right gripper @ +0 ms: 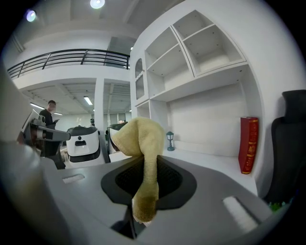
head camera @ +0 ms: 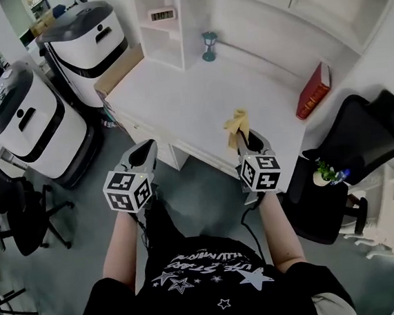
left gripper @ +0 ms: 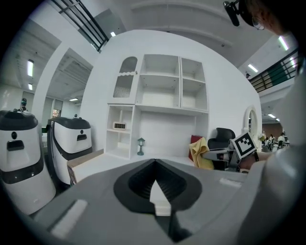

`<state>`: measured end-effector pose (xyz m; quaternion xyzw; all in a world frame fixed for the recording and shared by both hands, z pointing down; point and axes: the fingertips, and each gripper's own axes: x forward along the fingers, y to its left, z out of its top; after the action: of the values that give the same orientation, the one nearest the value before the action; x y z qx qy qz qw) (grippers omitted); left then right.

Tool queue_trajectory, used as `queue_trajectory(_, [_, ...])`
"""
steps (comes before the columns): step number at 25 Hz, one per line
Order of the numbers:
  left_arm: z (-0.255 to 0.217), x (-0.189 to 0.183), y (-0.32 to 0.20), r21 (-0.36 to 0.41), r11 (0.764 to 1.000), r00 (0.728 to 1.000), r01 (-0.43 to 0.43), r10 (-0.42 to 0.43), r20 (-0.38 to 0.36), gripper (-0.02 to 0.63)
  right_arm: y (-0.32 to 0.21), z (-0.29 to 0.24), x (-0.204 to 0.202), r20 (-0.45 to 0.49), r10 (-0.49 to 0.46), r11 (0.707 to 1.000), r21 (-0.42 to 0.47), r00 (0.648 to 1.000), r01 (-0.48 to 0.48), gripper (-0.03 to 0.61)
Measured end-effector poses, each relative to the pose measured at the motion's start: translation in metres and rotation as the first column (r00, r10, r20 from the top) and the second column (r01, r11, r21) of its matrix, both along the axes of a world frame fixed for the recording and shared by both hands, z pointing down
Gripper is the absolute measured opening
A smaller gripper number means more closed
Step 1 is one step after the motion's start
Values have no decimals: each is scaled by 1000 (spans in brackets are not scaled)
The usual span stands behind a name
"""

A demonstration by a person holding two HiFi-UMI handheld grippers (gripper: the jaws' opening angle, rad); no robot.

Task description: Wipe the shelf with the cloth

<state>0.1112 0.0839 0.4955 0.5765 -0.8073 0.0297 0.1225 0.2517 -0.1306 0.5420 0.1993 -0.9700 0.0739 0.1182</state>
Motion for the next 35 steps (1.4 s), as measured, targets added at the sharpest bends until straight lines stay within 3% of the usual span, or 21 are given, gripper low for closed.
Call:
queue_trajectory(9, [-15,-113,-73,50,983,984,-177,177,16,2,-42,-15,-60,18,204,979,26,979,-204,81])
queue_trajectory(19, [-73,-221,-158,89,917,921,-389,383,70,2,-72,-76,-125,68,419,905,54,905,-423,81])
queue_trajectory(29, [-144,-281,-233,142,838,847,-527,505,167,2,-93,-157,-185,157,514,833,141,843,-534,81])
queue_trajectory(35, [-179,-298,-275,139,817,826,-560,536,175,2,-112,-205,-204,210,554,798,142,806,-585,81])
